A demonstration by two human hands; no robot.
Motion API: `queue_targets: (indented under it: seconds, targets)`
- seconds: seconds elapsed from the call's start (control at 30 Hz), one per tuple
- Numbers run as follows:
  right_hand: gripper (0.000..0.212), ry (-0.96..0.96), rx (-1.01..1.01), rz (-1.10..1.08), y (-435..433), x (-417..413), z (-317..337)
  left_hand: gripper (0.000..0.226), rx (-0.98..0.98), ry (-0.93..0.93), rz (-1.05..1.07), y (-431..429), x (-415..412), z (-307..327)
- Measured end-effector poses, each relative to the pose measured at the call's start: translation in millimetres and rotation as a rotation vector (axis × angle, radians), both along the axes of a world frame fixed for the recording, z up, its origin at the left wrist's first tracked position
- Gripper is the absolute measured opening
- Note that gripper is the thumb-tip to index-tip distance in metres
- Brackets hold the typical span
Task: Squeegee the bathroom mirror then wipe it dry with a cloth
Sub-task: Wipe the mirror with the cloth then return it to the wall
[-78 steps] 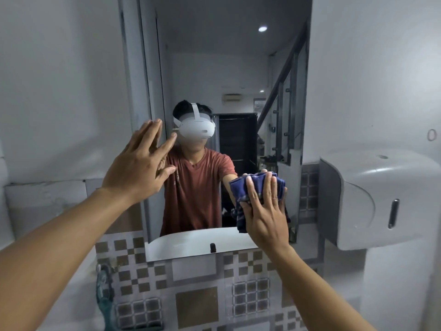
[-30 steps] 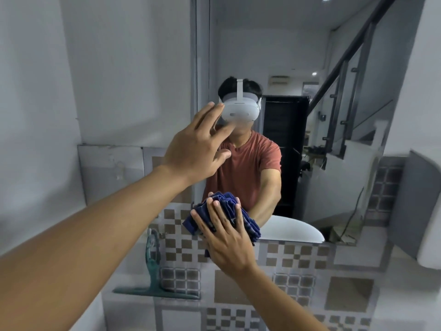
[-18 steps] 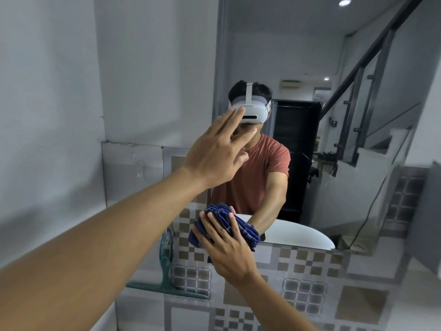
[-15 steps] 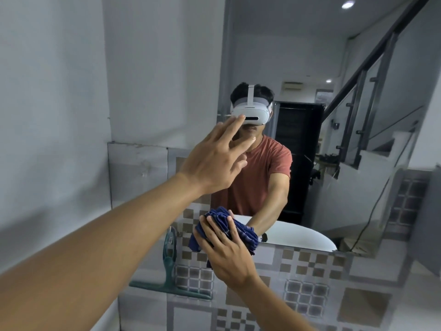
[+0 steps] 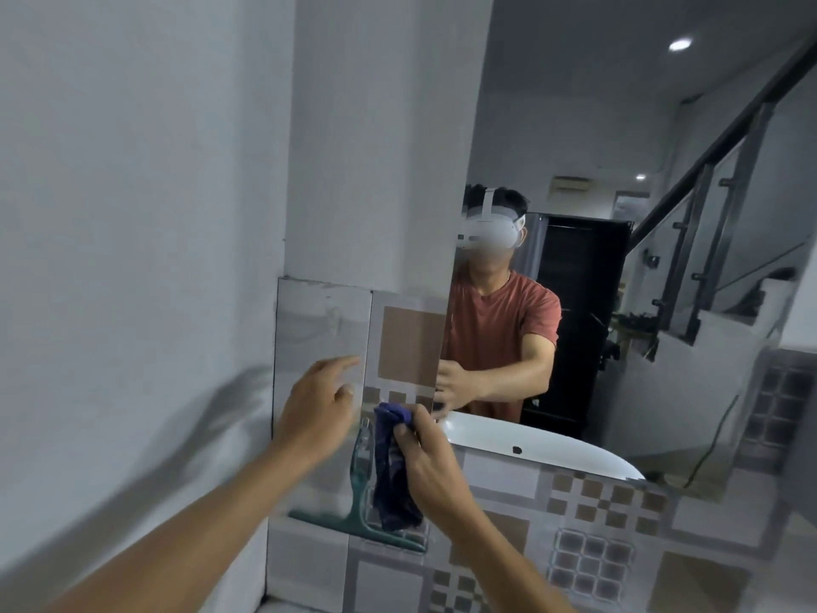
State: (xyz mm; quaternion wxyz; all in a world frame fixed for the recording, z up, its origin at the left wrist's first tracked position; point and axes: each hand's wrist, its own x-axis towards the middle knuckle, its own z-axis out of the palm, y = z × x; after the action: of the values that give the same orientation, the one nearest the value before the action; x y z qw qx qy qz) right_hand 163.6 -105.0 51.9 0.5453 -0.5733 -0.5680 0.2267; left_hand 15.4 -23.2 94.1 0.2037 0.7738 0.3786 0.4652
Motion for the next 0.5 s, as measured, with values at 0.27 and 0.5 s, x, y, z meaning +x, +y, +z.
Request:
queue_targets:
  seconds: [0.27, 0.5]
  targets:
    - [0.028, 0.535, -0.045, 0.169, -17, -12, 32, 0.008, -0.472, -0.105, -0.269, -20, -28, -3]
    - [0.034, 0.299, 0.011, 0.167, -15, -26, 49, 0.014, -0.176, -0.085, -0.08, -14, -41, 30]
